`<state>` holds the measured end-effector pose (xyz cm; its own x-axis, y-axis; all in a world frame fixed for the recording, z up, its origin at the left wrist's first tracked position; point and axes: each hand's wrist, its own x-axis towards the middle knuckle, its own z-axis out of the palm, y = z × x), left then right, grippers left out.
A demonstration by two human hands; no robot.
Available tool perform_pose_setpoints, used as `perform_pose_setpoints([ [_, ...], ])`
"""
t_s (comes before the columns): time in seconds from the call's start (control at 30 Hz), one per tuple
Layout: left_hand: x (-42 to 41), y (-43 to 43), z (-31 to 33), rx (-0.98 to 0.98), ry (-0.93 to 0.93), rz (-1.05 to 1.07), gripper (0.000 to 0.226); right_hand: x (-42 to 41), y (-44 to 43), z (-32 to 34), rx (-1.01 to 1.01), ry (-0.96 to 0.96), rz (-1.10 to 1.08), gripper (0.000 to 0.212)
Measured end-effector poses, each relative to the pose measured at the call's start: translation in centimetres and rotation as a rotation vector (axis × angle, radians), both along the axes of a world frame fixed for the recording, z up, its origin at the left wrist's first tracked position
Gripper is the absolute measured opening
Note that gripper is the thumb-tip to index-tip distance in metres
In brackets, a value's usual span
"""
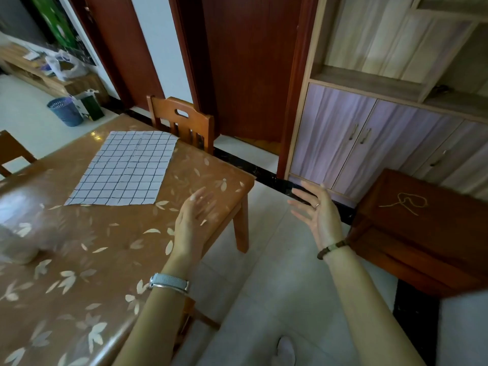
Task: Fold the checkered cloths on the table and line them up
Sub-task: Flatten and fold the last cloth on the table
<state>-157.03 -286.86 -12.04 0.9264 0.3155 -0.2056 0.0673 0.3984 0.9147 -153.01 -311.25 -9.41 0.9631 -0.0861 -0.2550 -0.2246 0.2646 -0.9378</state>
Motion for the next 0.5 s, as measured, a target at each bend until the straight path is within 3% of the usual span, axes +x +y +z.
perform_pose_setpoints([
  [0.2, 3.3, -4.6, 0.4, 0.019, -0.005, 0.026, 0.037, 4.8, -4.1, -0.1, -0.012, 0.005, 0.056, 0.047],
  [0.5, 7.0, -6.9, 0.2, 0.000, 0.011, 0.097, 0.054, 9.9, -7.0, 0.2, -0.043, -0.018, 0.146, 0.050],
])
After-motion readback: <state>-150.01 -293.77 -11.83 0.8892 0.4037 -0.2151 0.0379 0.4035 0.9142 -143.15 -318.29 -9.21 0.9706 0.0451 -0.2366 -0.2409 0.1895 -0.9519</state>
